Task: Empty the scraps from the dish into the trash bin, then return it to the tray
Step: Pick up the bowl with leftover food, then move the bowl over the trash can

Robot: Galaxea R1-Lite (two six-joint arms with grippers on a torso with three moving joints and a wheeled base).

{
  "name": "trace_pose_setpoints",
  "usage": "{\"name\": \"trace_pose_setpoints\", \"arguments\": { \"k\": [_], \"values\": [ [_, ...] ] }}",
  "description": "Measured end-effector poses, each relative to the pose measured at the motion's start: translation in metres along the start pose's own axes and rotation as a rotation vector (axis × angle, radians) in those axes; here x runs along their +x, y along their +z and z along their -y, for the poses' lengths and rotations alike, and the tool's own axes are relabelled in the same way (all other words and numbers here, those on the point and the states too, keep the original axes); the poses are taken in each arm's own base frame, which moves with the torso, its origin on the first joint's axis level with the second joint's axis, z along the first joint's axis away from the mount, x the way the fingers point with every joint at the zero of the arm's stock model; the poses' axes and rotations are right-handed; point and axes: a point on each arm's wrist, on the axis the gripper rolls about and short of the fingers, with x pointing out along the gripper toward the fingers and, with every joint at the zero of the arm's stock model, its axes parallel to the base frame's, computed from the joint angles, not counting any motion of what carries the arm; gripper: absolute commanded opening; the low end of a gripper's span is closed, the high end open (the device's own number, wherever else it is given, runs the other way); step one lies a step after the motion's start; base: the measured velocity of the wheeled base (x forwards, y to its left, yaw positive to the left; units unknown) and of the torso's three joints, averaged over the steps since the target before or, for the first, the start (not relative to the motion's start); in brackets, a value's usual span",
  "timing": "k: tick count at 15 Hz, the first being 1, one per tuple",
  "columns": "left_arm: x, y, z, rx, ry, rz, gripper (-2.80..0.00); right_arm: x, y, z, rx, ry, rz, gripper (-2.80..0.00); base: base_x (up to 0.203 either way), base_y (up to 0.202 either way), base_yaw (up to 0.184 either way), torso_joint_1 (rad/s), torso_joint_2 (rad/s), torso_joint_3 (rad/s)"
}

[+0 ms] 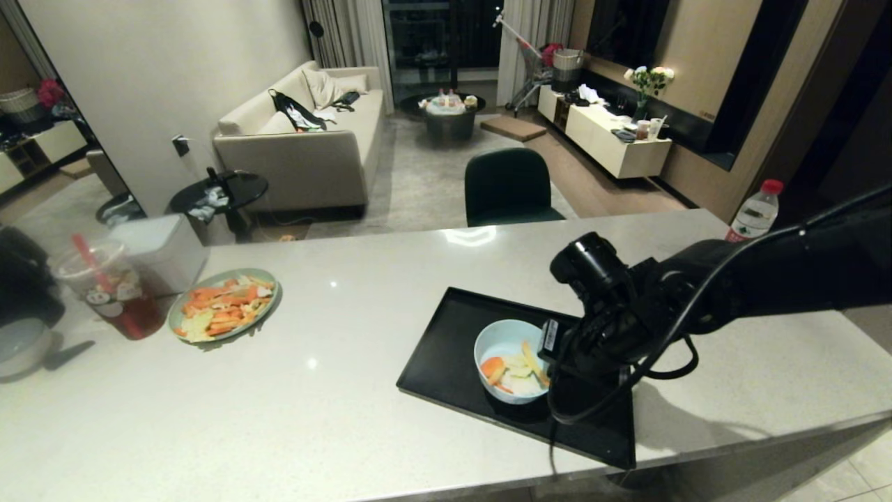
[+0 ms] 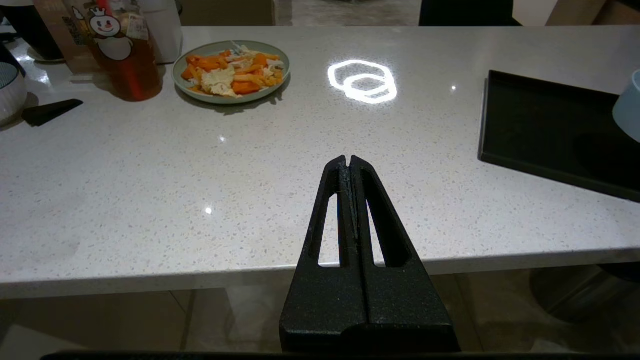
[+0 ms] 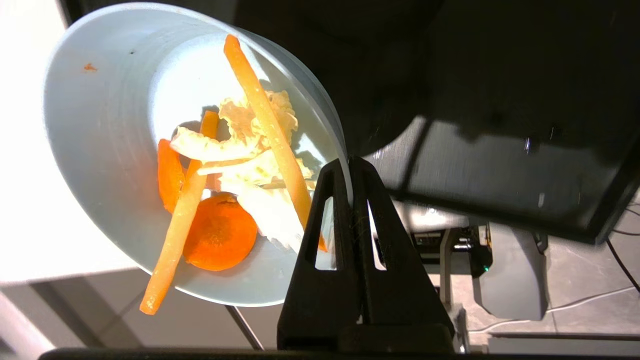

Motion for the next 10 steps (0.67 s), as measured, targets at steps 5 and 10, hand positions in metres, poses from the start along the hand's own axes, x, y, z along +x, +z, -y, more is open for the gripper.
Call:
{"name": "trace_pose_setpoints", "arguments": {
  "k": [5, 10],
  "values": [
    [0.0, 0.0, 0.0, 0.0, 0.0, 0.0, -2.8, -0.038, -0.037, 0.005, -0.025, 0.037, -0.024, -2.8, 0.0, 0.0, 0.0, 0.0, 0.0, 0.0],
    [0.0, 0.0, 0.0, 0.0, 0.0, 0.0, -2.8, -0.081, -0.077, 0.045, -0.06, 0.038, -0.051, -2.8, 0.0, 0.0, 0.0, 0.0, 0.0, 0.0]
  ]
}}
